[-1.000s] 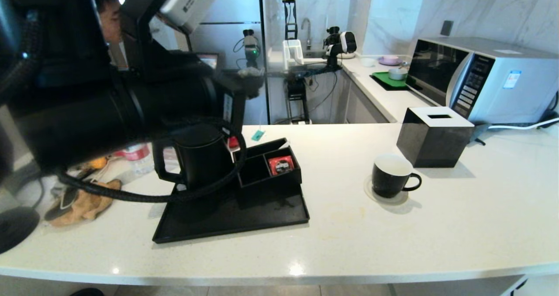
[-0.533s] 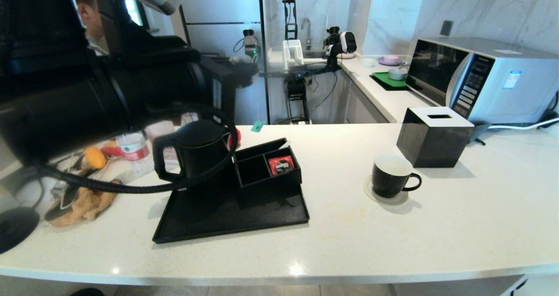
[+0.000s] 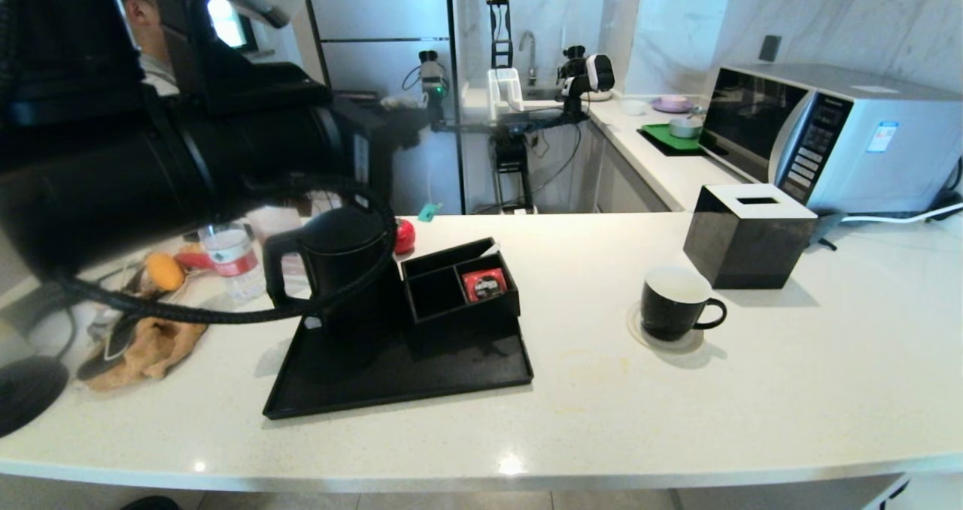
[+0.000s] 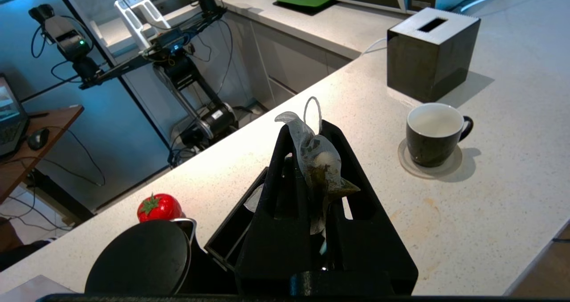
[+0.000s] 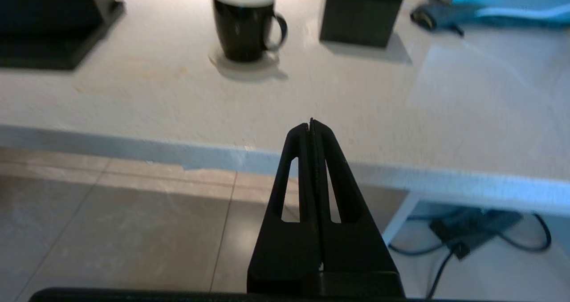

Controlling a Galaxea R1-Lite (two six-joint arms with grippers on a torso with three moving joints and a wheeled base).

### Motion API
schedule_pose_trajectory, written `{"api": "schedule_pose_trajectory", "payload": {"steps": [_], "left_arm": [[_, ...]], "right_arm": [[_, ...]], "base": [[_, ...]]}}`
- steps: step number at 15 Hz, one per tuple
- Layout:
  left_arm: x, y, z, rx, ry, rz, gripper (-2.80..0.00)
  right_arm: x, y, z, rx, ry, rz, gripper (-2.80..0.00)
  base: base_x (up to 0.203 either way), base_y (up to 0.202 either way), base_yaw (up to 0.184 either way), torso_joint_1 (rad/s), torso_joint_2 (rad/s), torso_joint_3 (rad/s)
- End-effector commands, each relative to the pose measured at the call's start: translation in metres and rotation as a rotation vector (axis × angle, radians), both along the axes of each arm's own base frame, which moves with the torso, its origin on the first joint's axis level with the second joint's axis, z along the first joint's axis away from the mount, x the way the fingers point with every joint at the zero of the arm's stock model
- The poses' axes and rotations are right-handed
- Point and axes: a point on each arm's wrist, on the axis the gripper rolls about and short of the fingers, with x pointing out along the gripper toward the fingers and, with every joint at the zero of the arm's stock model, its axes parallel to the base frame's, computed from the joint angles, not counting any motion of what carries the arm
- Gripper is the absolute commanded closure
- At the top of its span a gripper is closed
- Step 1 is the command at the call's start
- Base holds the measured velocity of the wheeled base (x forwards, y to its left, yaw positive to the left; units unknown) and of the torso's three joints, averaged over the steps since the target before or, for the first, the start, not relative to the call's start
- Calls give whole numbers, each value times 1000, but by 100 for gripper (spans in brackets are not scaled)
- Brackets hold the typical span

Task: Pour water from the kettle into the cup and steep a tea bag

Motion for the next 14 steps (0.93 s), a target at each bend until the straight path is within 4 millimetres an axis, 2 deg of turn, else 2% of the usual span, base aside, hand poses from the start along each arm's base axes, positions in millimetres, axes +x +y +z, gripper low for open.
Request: {"api": "schedule_pose_trajectory", "payload": {"steps": [1, 3, 5, 8, 11, 14], "left_arm": [[5, -4, -4, 11, 11, 0, 0], [9, -7, -7, 17, 18, -4, 0], [10, -10, -9, 21, 24, -13, 0], [15, -13, -9, 24, 27, -12, 0], [18, -16, -11, 27, 30, -7, 0], [20, -17, -13, 31, 35, -5, 0]], "right_arm": [[-4, 0, 19, -3, -38, 16, 0], [-1, 1, 47, -6, -28, 44, 0], [11, 2, 80, -15, -10, 114, 0], [50, 8, 126, -46, 36, 319, 0], [103, 16, 149, -93, 83, 556, 0], [144, 36, 155, -127, 81, 775, 0]], "base": [[0, 0, 0, 0, 0, 0], [0, 0, 0, 0, 0, 0], [0, 0, 0, 0, 0, 0], [0, 0, 0, 0, 0, 0], [0, 0, 0, 0, 0, 0], [0, 0, 0, 0, 0, 0]]}}
